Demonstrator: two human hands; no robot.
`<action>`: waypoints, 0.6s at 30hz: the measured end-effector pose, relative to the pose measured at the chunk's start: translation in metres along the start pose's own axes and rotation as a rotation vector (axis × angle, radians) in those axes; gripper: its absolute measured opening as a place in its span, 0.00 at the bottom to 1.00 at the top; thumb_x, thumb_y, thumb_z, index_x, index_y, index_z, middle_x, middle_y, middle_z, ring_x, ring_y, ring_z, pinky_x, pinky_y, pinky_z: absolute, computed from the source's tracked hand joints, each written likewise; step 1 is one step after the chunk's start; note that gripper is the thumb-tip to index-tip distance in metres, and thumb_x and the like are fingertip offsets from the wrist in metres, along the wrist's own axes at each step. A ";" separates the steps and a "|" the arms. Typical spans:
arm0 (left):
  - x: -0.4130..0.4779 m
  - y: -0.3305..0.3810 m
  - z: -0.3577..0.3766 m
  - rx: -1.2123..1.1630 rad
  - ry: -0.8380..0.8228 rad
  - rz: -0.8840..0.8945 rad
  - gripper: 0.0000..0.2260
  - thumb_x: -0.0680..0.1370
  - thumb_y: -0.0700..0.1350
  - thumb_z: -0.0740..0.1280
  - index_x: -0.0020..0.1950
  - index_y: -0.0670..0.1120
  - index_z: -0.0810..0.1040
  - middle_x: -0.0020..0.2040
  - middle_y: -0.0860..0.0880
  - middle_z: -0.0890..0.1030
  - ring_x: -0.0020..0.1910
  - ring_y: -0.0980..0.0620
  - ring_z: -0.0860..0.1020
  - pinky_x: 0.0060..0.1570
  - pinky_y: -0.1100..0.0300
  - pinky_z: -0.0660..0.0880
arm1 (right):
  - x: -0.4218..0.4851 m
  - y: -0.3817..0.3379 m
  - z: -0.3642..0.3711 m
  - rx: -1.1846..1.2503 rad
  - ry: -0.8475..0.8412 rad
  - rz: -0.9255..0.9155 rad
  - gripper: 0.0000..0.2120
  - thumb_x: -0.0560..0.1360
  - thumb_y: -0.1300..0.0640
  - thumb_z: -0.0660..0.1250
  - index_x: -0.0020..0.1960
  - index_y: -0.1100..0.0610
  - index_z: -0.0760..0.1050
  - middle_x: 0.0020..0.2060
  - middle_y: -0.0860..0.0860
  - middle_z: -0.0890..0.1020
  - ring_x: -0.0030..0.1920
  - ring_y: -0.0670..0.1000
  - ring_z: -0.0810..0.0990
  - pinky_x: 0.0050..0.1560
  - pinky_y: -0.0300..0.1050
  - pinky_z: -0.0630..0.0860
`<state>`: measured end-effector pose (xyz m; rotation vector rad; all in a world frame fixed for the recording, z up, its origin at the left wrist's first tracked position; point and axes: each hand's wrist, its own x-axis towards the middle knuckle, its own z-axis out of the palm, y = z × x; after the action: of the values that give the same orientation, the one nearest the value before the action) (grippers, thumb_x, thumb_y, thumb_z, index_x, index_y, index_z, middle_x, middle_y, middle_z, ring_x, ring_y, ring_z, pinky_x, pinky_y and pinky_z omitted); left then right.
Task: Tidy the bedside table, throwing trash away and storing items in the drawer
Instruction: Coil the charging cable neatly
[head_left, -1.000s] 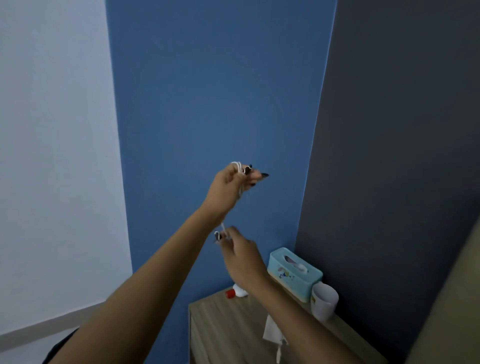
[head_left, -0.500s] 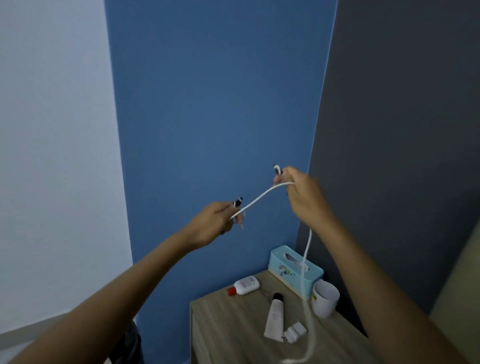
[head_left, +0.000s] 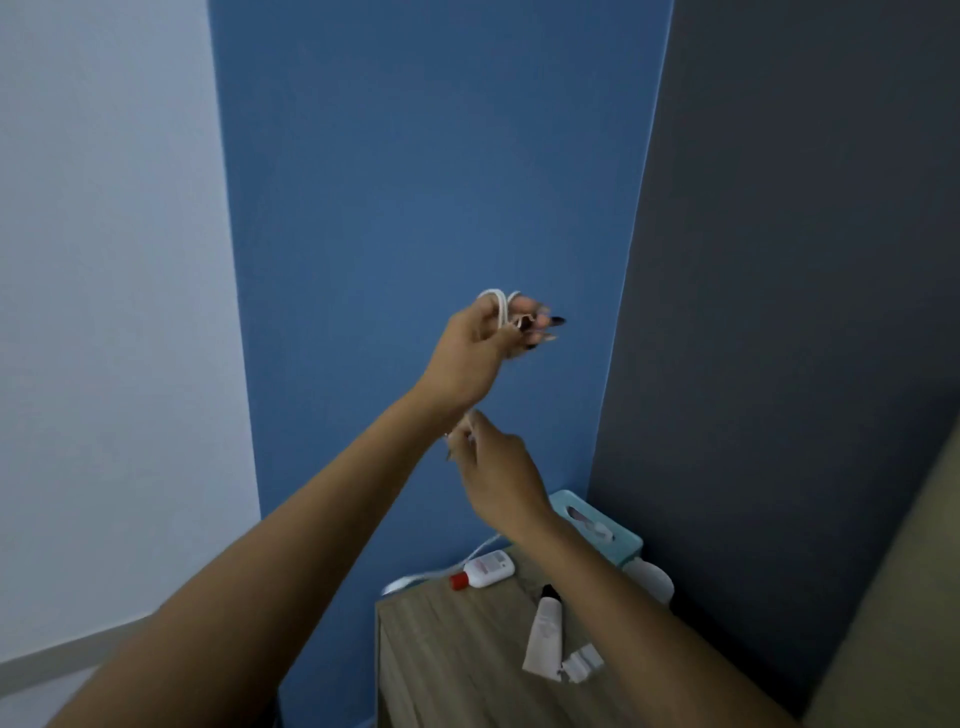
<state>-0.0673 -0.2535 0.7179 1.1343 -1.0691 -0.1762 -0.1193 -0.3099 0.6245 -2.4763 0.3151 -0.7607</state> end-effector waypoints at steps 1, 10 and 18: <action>0.002 -0.004 -0.011 0.231 0.010 0.052 0.09 0.81 0.31 0.55 0.45 0.42 0.70 0.46 0.46 0.79 0.44 0.60 0.81 0.52 0.65 0.79 | -0.005 -0.003 0.000 0.023 -0.006 -0.034 0.11 0.81 0.49 0.54 0.46 0.55 0.68 0.39 0.52 0.82 0.34 0.55 0.77 0.35 0.51 0.72; -0.026 -0.027 -0.067 0.994 -0.214 -0.082 0.08 0.81 0.37 0.55 0.47 0.42 0.72 0.40 0.50 0.79 0.35 0.59 0.75 0.35 0.69 0.68 | -0.013 0.009 -0.081 0.007 -0.001 -0.116 0.12 0.80 0.50 0.59 0.41 0.50 0.77 0.24 0.49 0.68 0.21 0.46 0.63 0.25 0.41 0.57; -0.052 -0.014 -0.022 0.290 -0.314 -0.324 0.17 0.84 0.47 0.50 0.39 0.44 0.70 0.28 0.50 0.63 0.26 0.54 0.62 0.29 0.64 0.63 | 0.018 0.027 -0.105 0.028 0.195 -0.170 0.12 0.78 0.48 0.63 0.38 0.51 0.76 0.25 0.52 0.68 0.25 0.47 0.62 0.25 0.40 0.57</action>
<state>-0.0724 -0.2142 0.6745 1.5776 -1.2063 -0.4793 -0.1667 -0.3828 0.6914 -2.4287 0.1632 -1.0725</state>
